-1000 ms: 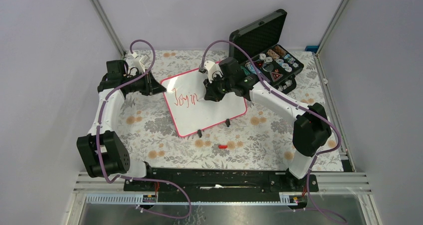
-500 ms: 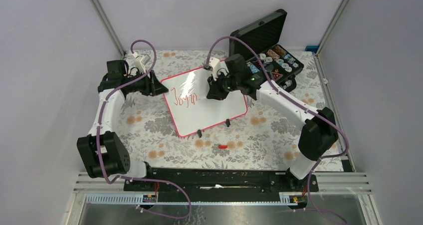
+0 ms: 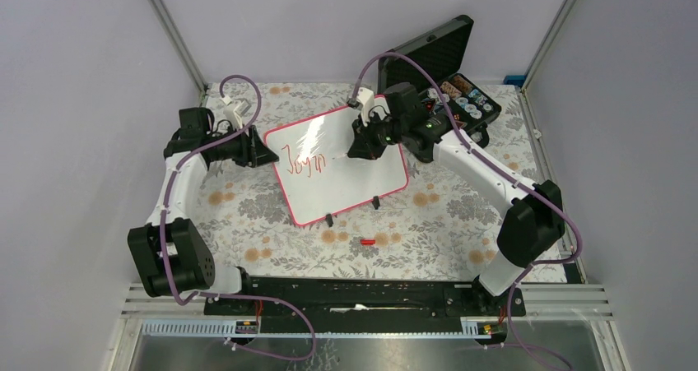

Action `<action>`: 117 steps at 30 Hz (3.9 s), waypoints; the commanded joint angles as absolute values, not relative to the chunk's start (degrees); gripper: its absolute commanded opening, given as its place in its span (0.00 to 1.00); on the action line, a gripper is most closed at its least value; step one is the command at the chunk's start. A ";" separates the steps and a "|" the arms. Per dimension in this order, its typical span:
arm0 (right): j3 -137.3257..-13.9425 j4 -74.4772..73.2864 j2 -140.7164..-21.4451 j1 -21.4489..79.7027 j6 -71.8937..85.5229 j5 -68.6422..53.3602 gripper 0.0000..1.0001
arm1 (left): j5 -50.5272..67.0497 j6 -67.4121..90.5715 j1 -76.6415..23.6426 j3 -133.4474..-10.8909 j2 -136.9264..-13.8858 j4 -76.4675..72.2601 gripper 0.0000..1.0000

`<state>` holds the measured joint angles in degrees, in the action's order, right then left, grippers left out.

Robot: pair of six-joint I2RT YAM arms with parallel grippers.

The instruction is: Write a sentence on the whiteboard

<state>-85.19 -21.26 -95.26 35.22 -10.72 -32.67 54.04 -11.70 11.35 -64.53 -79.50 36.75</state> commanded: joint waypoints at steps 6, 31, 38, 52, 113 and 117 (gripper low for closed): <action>-83.75 -18.02 -92.99 34.45 -10.60 -33.19 0.00 | 55.46 -12.48 11.51 -63.44 -78.89 33.49 0.38; -82.73 -13.85 -94.20 35.23 -9.21 -24.70 0.00 | 53.83 -10.72 11.15 -63.89 -79.65 32.06 0.06; -83.45 -13.83 -95.25 35.70 -9.14 -24.38 0.00 | 53.66 -10.72 11.03 -63.88 -79.65 32.08 0.00; -83.51 -14.82 -96.27 36.08 -10.10 -22.27 0.00 | 53.35 -10.68 11.06 -63.82 -79.54 32.08 0.00; -80.60 -15.22 -95.98 35.86 -12.18 -19.56 0.00 | 52.54 -10.72 10.89 -63.99 -79.19 32.07 0.00; -80.47 -15.29 -96.35 35.94 -11.78 -21.06 0.00 | 52.48 -10.72 10.89 -64.11 -79.19 32.04 0.00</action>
